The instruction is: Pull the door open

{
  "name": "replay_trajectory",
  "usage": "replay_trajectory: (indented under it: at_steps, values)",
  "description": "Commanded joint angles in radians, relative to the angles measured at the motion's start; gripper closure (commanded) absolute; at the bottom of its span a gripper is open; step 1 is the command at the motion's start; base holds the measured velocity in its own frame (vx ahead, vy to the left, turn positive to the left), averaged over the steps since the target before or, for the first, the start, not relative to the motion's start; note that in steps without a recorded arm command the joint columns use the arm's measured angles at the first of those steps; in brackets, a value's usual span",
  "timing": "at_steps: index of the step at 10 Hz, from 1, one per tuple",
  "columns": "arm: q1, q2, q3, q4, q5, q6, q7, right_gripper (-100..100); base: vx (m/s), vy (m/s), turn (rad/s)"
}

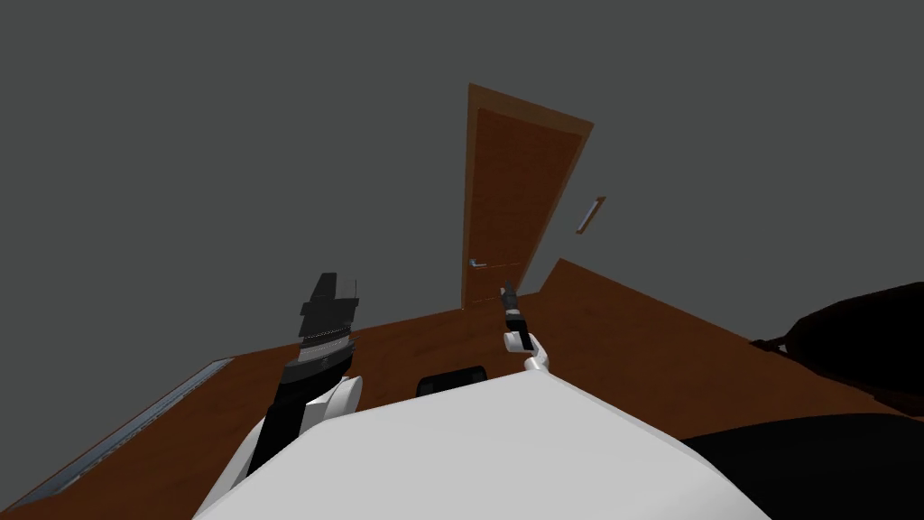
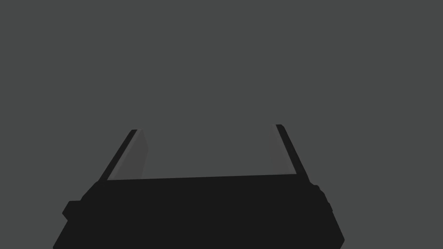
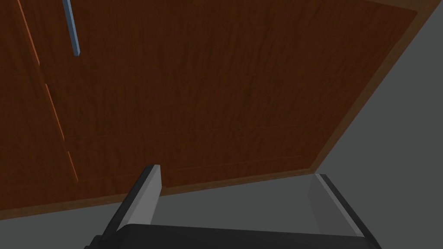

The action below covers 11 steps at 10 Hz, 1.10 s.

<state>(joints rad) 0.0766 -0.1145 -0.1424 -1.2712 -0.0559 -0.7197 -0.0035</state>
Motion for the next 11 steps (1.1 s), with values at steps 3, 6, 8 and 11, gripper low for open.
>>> replay_trajectory:
  at_steps: [3, 6, 8, 11]
  values:
    - [-0.043, -0.004, -0.012, 0.108, 0.000, -0.020, -0.006, -100, 0.072, -0.049, 0.124]
    - [-0.067, -0.006, -0.019, 0.177, -0.001, -0.031, -0.009, -100, 0.079, -0.054, 0.101]
    - [-0.091, -0.008, -0.026, 0.236, -0.001, -0.042, -0.012, -100, 0.051, -0.043, 0.104]
    - [-0.114, -0.010, -0.032, 0.298, -0.001, -0.052, -0.015, -100, 0.065, -0.059, 0.085]
